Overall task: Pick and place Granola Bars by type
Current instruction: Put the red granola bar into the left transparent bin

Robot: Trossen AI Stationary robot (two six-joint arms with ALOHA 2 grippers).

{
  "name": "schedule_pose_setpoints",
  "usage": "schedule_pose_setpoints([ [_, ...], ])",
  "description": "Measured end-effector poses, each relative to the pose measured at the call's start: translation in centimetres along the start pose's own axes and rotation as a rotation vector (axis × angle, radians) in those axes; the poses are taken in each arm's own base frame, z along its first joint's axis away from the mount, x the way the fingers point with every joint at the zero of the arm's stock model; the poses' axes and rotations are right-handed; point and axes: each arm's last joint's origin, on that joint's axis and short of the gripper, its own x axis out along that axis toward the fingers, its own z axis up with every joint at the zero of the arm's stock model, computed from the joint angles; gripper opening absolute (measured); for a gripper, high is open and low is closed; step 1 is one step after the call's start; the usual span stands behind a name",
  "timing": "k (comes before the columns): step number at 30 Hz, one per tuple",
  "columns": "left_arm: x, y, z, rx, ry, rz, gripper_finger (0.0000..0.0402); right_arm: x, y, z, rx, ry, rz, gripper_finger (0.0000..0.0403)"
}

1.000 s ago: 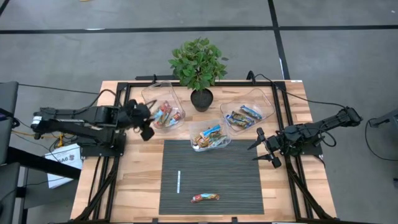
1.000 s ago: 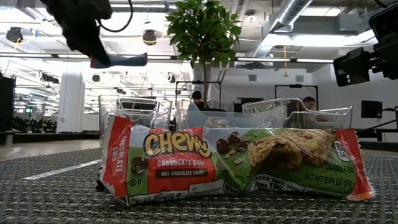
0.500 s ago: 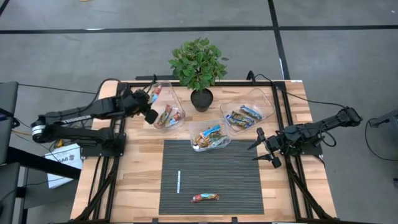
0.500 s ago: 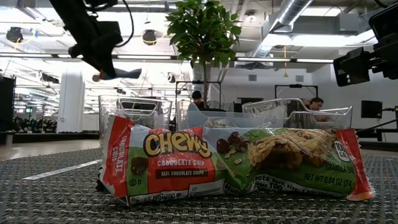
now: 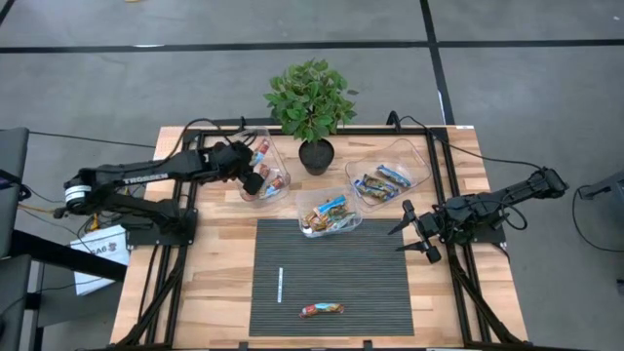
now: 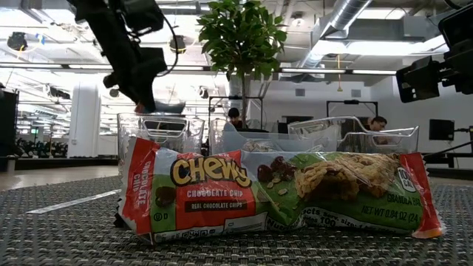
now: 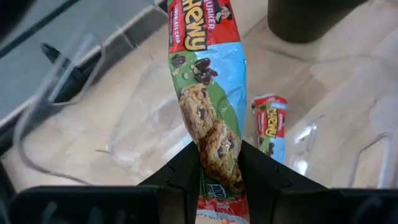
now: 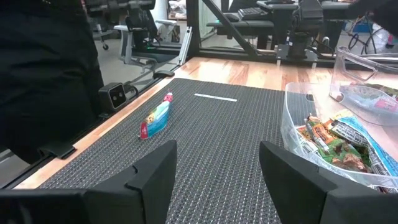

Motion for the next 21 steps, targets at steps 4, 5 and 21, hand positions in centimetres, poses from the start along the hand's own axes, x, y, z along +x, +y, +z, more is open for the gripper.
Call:
schedule_pose_setpoints([
  [4,1.2,-0.5,0.0,0.009,0.034,-0.010,0.0083,0.0,0.0,0.0,0.000,0.000,0.000,0.0221],
  [5,1.3,-0.5,0.0,0.009,0.033,-0.011,0.0083,0.0,0.0,0.0,0.000,0.001,0.000,0.0221],
  [21,2.4,-0.6,-0.6,0.068,0.124,0.016,0.0083,0.0,0.0,0.0,0.000,0.000,0.000,0.0221],
])
